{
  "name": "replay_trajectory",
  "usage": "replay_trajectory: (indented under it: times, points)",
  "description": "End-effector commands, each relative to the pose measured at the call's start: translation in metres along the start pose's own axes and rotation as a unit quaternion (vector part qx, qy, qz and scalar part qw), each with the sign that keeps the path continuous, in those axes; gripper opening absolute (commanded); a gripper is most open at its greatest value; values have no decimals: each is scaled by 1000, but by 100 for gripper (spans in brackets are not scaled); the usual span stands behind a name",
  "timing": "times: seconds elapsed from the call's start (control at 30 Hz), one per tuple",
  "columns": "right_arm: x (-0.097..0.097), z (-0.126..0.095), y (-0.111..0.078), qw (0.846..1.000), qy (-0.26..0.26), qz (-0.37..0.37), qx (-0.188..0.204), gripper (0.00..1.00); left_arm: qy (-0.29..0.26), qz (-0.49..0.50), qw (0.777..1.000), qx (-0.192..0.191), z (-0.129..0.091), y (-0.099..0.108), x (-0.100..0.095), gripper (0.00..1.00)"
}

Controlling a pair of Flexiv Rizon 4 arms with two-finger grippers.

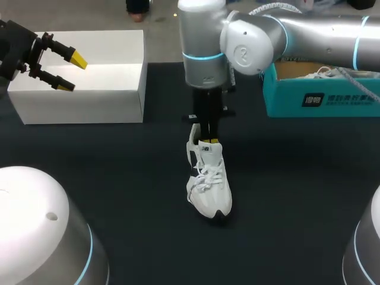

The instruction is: Take the shoe out of the shoebox, open the shoe tongue, remove and reinsert the insole, then place the shoe into the shoebox

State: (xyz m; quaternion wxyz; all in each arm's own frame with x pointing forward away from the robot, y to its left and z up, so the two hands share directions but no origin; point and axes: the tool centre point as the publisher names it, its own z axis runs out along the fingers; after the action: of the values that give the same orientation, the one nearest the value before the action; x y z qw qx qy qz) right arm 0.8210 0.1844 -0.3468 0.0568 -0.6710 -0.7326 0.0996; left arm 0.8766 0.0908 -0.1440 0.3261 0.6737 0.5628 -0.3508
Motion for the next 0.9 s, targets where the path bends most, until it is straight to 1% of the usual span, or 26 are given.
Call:
replay_trajectory:
  times: [0.03, 0.1, 0.2, 0.23, 0.27, 0.33, 0.4, 0.43, 0.73, 0.9]
  points:
    - [4, -2, 3, 1000, -10, -1, 18, 0, 2, 0, 1000, 0, 0, 0, -1, 100]
    - [5, -1, 2, 1000, -9, 0, 20, 0, 2, 0, 1000, 0, 0, 0, -1, 100]
    - [7, 2, -1, 1000, -7, 4, 25, 23, 2, 0, 1000, 0, 0, 0, -1, 100]
    - [8, 2, -2, 1000, -5, 6, 26, 29, 2, 0, 1000, 0, 0, 0, -1, 100]
    - [8, 2, -4, 1000, -5, 6, 27, 32, 2, 0, 1000, 0, 0, 0, -1, 100]
    - [9, 2, -6, 1000, 1, 10, 29, 45, 2, 0, 1000, 0, 0, 0, -1, 100]
    - [9, 2, -7, 999, 1, 11, 31, 98, 2, 0, 1000, 0, 0, 0, -1, 100]
    - [8, 3, -7, 999, 1, 11, 31, 100, 2, 0, 1000, 0, 0, 0, -1, 100]
    - [6, 6, -7, 999, 2, 22, 31, 100, 2, 0, 1000, 0, 0, 0, -1, 100]
    - [4, 4, -12, 999, 3, 25, 33, 100, 2, 0, 1000, 0, 0, 0, -1, 100]
